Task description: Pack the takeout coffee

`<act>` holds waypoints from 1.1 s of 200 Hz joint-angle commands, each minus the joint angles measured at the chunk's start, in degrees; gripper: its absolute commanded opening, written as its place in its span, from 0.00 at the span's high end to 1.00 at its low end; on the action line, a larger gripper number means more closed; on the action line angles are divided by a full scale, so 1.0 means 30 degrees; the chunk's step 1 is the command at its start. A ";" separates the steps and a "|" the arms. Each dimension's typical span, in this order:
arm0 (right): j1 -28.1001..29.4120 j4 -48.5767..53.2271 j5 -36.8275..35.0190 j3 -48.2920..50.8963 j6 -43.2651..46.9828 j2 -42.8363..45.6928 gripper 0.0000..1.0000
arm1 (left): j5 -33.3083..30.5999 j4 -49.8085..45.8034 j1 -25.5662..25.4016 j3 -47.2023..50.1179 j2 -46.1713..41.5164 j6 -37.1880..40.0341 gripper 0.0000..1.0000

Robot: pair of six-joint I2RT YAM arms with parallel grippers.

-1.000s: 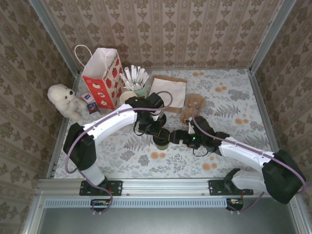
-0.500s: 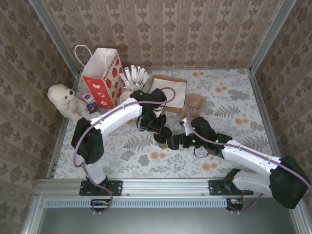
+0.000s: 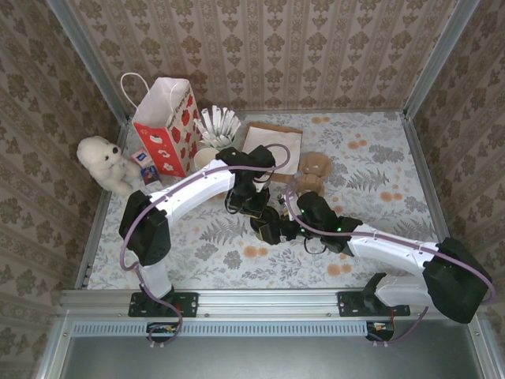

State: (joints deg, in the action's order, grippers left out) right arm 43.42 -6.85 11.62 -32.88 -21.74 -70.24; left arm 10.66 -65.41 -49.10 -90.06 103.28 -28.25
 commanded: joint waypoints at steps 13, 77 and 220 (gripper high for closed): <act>0.0190 -0.1445 -0.2517 0.0963 0.0692 0.0431 0.00 | -0.0391 -0.0554 -0.0156 0.0215 0.0700 0.0453 1.00; 0.0491 -0.0670 -0.0389 0.1409 0.1611 0.0942 0.00 | -0.0124 -0.0506 -0.0133 0.0217 0.0861 0.0510 1.00; 0.0985 -0.2657 -0.3616 0.2494 0.1563 0.1469 0.00 | 0.0213 -0.0389 -0.0300 0.0230 0.1063 0.0459 1.00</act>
State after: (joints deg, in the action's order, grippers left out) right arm 46.17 -13.58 3.77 -26.37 -17.91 -66.98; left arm 10.85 -65.39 -49.12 -90.04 103.42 -28.05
